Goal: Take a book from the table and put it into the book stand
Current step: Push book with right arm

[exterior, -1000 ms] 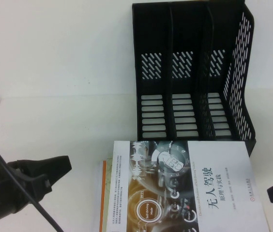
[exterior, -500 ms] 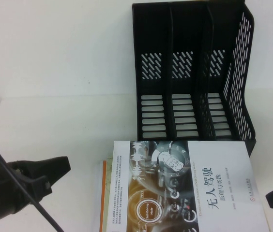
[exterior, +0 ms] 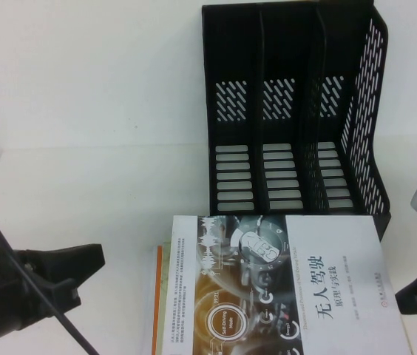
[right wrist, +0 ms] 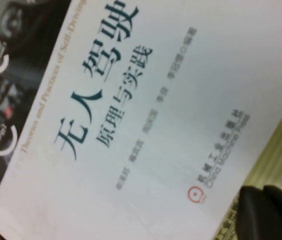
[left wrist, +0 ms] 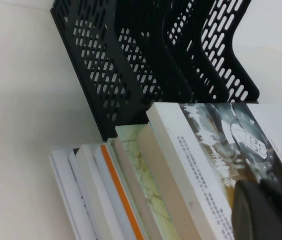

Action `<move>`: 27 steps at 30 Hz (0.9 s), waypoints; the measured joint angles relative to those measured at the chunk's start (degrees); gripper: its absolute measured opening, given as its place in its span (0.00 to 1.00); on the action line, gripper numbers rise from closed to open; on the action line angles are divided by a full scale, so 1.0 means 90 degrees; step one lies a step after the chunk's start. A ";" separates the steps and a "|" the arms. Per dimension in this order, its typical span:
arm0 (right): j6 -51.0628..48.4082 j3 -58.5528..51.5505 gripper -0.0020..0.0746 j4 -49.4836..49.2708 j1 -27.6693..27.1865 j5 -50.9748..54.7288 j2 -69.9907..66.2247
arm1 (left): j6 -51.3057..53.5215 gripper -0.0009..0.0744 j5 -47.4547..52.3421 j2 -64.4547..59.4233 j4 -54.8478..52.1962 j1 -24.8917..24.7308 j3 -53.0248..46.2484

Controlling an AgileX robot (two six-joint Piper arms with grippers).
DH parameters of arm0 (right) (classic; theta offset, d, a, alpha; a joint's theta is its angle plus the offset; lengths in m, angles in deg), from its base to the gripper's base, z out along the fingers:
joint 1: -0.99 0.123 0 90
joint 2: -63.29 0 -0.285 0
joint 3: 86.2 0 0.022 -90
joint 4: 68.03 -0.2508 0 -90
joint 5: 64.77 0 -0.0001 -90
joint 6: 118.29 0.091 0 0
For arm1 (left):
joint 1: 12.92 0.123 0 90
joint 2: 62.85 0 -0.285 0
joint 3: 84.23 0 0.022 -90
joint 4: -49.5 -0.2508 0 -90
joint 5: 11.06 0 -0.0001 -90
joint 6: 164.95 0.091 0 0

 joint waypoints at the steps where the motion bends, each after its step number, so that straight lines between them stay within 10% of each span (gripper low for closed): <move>1: 0.0000 0.0052 0.02 0.0014 0.0000 0.0030 -0.0045 | 0.0010 0.01 -0.0021 0.0000 -0.0011 0.0000 0.0000; 27: 0.0310 0.0589 0.02 -0.0426 0.0861 -0.0243 -0.0771 | -0.0781 0.01 -0.0338 0.0000 0.1442 0.0000 0.0000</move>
